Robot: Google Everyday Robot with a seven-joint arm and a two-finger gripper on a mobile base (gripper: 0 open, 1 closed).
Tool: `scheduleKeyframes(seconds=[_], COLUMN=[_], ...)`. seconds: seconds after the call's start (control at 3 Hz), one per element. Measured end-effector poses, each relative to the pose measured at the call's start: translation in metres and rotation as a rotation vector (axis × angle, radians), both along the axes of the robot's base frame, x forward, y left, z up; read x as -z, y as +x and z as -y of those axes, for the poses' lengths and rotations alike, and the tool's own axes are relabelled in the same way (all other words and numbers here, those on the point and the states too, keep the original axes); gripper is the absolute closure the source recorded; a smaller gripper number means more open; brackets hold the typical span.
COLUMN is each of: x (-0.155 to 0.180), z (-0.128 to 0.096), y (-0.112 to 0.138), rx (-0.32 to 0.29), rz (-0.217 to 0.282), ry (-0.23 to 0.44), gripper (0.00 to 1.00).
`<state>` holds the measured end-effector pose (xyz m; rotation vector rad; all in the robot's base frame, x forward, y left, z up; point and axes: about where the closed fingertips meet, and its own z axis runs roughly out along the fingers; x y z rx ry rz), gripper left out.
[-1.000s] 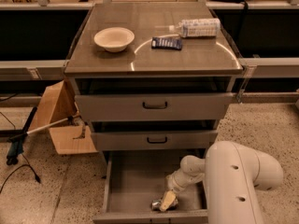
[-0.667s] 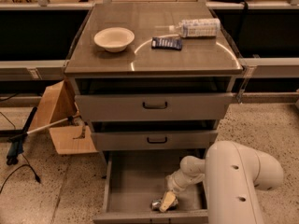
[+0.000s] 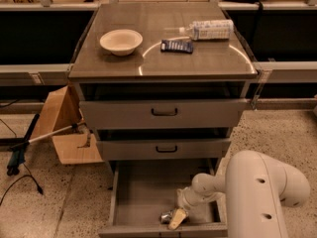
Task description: Pick redbull can from bottom drawer and place on counter
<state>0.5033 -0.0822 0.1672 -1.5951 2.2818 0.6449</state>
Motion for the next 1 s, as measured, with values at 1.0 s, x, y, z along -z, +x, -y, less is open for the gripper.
scheduleKeyframes(seconds=[1.0], x=[0.033], z=[0.004], y=[0.023], rx=[0.008], rz=[-0.029], ry=[0.024], gripper=[0.0])
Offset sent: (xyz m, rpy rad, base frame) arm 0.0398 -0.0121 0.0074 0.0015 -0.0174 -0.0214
